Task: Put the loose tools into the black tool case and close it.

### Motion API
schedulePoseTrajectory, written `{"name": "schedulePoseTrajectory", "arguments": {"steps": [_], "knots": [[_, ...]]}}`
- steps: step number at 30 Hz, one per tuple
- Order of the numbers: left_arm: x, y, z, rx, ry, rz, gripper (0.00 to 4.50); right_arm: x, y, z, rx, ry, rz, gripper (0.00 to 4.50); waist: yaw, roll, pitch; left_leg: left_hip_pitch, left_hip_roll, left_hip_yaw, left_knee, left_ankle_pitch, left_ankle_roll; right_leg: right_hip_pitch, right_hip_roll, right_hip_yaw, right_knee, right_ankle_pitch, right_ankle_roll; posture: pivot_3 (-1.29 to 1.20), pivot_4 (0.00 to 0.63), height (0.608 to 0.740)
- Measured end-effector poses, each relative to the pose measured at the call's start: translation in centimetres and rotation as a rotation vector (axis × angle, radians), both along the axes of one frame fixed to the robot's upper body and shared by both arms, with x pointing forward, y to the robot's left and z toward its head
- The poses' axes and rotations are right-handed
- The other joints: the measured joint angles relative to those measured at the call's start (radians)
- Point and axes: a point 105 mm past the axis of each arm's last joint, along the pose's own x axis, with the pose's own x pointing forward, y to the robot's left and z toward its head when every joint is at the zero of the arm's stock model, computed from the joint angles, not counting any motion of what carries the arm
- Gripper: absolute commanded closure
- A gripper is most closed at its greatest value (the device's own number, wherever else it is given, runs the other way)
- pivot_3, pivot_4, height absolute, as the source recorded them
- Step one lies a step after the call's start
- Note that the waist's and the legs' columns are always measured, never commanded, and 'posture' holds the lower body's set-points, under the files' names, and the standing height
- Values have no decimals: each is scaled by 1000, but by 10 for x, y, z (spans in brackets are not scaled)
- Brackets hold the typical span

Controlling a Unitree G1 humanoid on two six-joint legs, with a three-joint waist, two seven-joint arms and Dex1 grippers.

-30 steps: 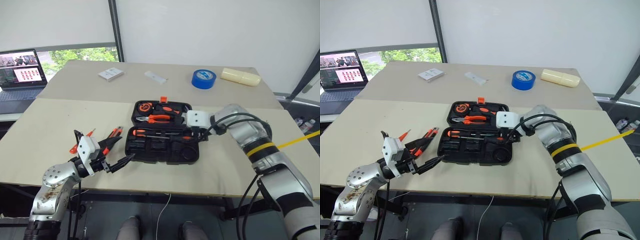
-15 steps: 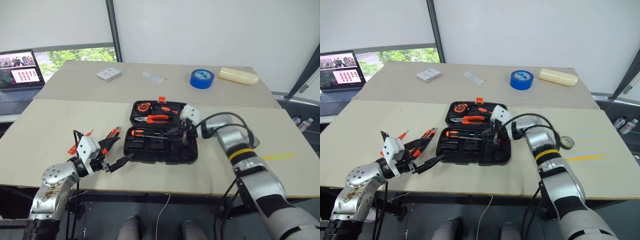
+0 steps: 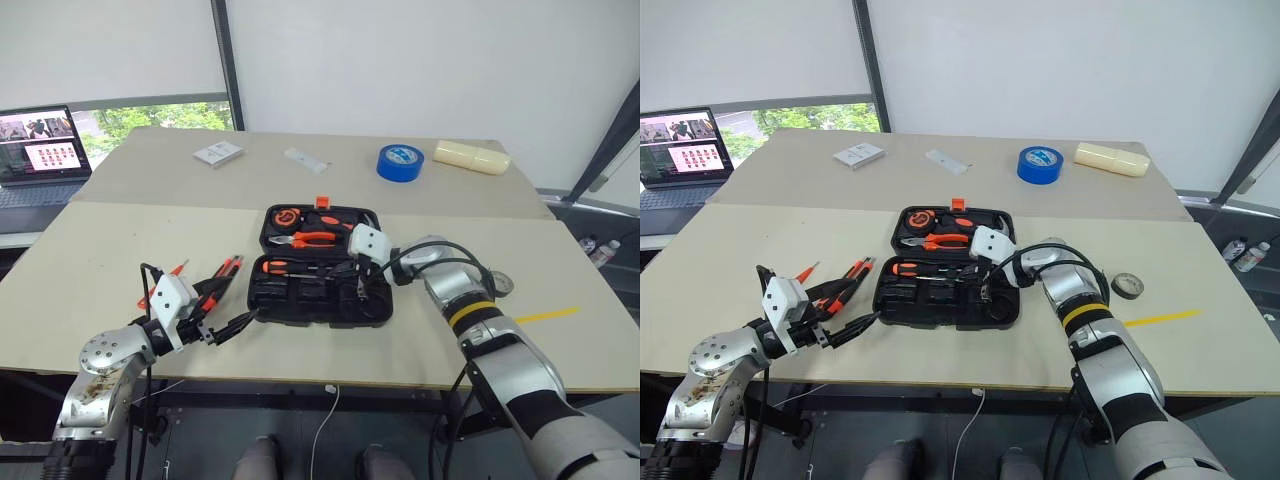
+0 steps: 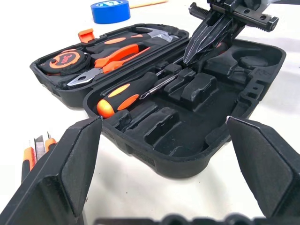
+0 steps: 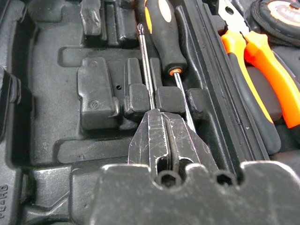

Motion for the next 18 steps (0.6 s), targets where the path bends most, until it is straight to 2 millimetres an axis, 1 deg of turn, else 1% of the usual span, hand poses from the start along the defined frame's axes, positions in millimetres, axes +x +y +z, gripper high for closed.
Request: {"name": "schedulePoseTrajectory", "arguments": {"steps": [2, 3, 4, 5, 6, 8, 9, 10, 11, 12, 13, 15, 16, 17, 18], "knots": [[-2, 6, 0, -25, 10, 25, 0, 0, -2, 1, 74, 14, -25, 3909, -1, 0, 0, -1, 1, 2, 0, 0, 0, 0, 0, 0, 1, 3, 1, 0, 150, 740], [-4, 11, 1, -48, 7, 45, 0, -1, -8, 4, 130, 28, -35, 3736, -2, 0, 0, -3, 1, 2, 0, 0, 0, 0, 0, 0, 1, 6, 1, 0, 150, 740], [-6, 21, 2, -71, 5, 86, 0, -3, -20, 7, 187, 42, -46, 3288, 0, 0, 0, -6, 2, 2, 0, 1, 1, -2, 1, 0, 1, 7, 0, 0, 150, 740], [-9, 29, 2, -85, 2, 114, 0, -4, -29, 10, 222, 42, -51, 3046, 2, 0, 1, -8, 1, 2, 0, 2, 3, -3, 1, 0, 1, 7, 1, 0, 150, 740], [-12, 40, 2, -95, 0, 153, 0, -8, -38, 16, 257, 30, -46, 2660, 3, 0, 1, -9, 1, 2, 0, 5, 8, -3, 1, 0, 0, 6, 1, 0, 150, 740], [-22, 68, -2, -104, 3, 253, 0, -18, -55, 32, 327, -27, -28, 1992, 3, 0, 1, -9, 2, 3, -1, 4, 8, -3, 1, 1, -1, 5, 1, 0, 150, 740], [-28, 84, -6, -99, 13, 312, 0, -24, -63, 39, 361, -66, -27, 1689, 2, 0, 1, -9, 2, 3, -2, 4, 8, -3, 0, 1, -2, 4, 1, 0, 150, 740], [-36, 104, -11, -93, 27, 386, 0, -30, -73, 46, 389, -104, -33, 1271, 0, 0, 1, -8, 2, 3, -3, 3, 7, -4, 0, 1, -2, 3, 0, 0, 150, 740], [-43, 118, -14, -91, 31, 442, 0, -36, -81, 49, 403, -127, -42, 855, -1, 0, 1, -8, 2, 4, -3, 3, 7, -4, 1, 0, -2, 2, -1, 0, 150, 740], [-49, 130, -15, -91, 32, 487, 0, -43, -85, 50, 424, -147, -39, 608, 0, 0, 1, -8, 3, 4, -4, 3, 7, -4, 1, 0, -2, 2, -1, 0, 150, 740], [-59, 146, -17, -89, 25, 556, 0, -56, -90, 48, 460, -173, -20, 608, 2, 0, 0, -7, 3, 4, -5, 3, 6, -4, 1, 0, -2, 1, -2, 0, 150, 740], [-75, 168, -21, -80, 29, 651, 0, -74, -99, 41, 518, -198, -20, 608, 3, 0, 0, -7, 3, 4, -5, -1, -1, -4, 1, -1, -3, 1, -2, 0, 150, 740], [-80, 173, -22, -76, 32, 671, 0, -78, -103, 37, 522, -199, -30, 608, 3, 0, 0, -7, 3, 4, -4, -2, -1, -4, 1, 0, -3, 1, -1, 0, 150, 740], [-88, 179, -27, -72, 51, 696, 0, -86, -112, 28, 500, -185, -46, 367, 4, 0, 1, -7, 3, 5, -3, -2, -2, -4, 1, 0, -4, -1, 0, 0, 150, 740], [-91, 182, -30, -73, 65, 705, 0, -91, -118, 23, 479, -170, -52, 161, 7, 0, 1, -7, 3, 6, -3, -3, -3, -4, 0, -1, -5, -4, -1, 0, 150, 740]]}}
